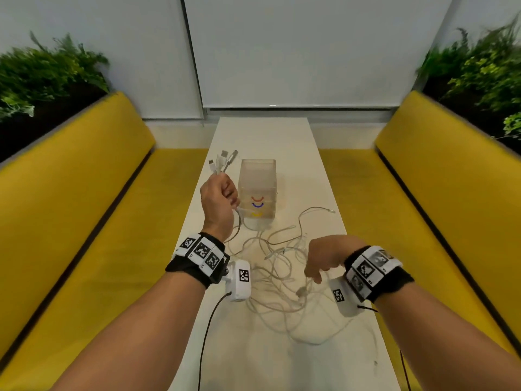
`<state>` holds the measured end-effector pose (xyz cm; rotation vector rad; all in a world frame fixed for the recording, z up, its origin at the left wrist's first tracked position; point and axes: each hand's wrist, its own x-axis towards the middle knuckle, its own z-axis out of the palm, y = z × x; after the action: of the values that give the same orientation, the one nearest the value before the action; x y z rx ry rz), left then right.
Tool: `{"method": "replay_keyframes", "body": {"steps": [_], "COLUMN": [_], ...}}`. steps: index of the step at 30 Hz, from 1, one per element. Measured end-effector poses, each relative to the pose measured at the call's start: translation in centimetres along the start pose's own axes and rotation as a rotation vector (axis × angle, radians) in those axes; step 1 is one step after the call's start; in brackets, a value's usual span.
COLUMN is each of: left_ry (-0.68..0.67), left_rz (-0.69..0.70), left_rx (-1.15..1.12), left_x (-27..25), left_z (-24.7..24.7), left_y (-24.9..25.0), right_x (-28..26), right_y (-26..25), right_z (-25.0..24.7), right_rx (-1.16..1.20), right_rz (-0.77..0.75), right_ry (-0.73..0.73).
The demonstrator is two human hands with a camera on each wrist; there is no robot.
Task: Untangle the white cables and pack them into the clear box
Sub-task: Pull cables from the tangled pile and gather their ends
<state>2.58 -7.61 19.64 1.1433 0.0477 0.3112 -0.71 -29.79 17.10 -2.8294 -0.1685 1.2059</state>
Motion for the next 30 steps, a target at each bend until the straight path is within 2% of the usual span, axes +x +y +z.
{"method": "replay_keyframes", "body": {"steps": [3,5,9,12,15,18,22,25,27,30], "left_ry": [0.014,0.002,-0.008,-0.041,-0.096,-0.148,-0.137,-0.059,-0.017,-0.052], "left_rz": [0.08,0.096,-0.015,-0.085,-0.105,-0.076,-0.011,0.015,0.049,0.08], "left_rx": [-0.044,-0.049,-0.027,-0.003,0.06,0.251,0.459,0.391,0.281,0.04], "left_x": [0.4,0.6,0.1,-0.9,-2.0,-2.7,-2.5,-1.5,-0.5,0.2], "left_z": [0.4,0.6,0.4,0.5,1.7,3.0,3.6,4.2,4.5,4.9], "left_y": [0.9,1.0,-0.4,-1.8,-2.7,-3.1,-2.8,-0.9,0.8,3.5], "right_x": [0.3,0.5,0.4,0.3,0.5,0.6,1.0,1.8,2.9,5.1], "right_y": [-1.2,-1.1,-0.9,-2.2,-3.8,-5.1,-5.5,-4.6,-3.5,-1.6], "right_z": [1.2,1.4,0.3,-0.6,-1.1,-1.2,-1.1,0.0,1.7,5.0], "right_rx": [-0.052,0.189,0.887,1.181,1.233,1.227,1.259,1.309,1.271,1.122], "right_rz": [-0.086,-0.255,-0.586,-0.678,-0.696,-0.677,-0.64,-0.625,-0.581,-0.451], "right_ry": [-0.076,-0.066,0.246,0.456,0.544,0.598,0.635,0.59,0.619,0.652]}}
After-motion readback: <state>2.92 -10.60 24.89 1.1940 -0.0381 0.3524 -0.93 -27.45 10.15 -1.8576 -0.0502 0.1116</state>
